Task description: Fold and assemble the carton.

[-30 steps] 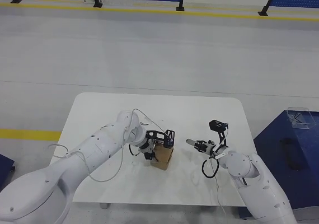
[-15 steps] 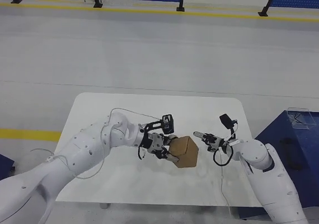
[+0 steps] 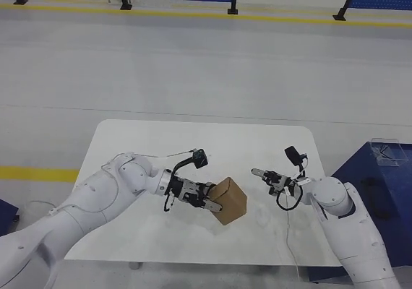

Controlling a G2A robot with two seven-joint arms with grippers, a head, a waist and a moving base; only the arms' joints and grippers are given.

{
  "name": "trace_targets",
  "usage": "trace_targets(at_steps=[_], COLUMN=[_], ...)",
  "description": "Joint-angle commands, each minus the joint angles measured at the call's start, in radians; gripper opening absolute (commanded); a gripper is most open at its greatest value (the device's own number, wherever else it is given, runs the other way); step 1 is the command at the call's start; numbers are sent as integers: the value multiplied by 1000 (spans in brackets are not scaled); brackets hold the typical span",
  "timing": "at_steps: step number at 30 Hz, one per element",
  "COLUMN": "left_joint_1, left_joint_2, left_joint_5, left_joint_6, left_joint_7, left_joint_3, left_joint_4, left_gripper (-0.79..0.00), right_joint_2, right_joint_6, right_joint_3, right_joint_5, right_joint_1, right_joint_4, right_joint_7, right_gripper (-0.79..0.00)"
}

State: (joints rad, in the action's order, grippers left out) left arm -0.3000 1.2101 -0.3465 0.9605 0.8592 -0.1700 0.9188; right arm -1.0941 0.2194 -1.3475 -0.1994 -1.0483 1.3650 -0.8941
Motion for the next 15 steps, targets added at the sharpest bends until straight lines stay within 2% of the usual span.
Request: trace_targets(at_steps=[1,12,13,15], left_joint_1=[0,0,-4,-27], left_joint_2=[0,0,0,1], left_joint_5=[-3,-3,-4,-44], left_joint_6=[0,0,-8,-94], left_joint_7=[1,1,-3,-11], left_joint_3=[0,0,0,-8], left_joint_4=[0,0,1,0], left_gripper=[-785,-785,-785,-785], right_joint_2=[0,0,0,0], right_joint_6=[0,0,0,0], right_joint_3=[0,7,7,7], right_joint_5=[0,-10,-10,-10], right_joint_1=[0,-3,-3,-3], right_joint_4=[0,-7,-7,-7], right_joint_7=[0,-7,-7,-7], right_gripper=[0,0,0,0])
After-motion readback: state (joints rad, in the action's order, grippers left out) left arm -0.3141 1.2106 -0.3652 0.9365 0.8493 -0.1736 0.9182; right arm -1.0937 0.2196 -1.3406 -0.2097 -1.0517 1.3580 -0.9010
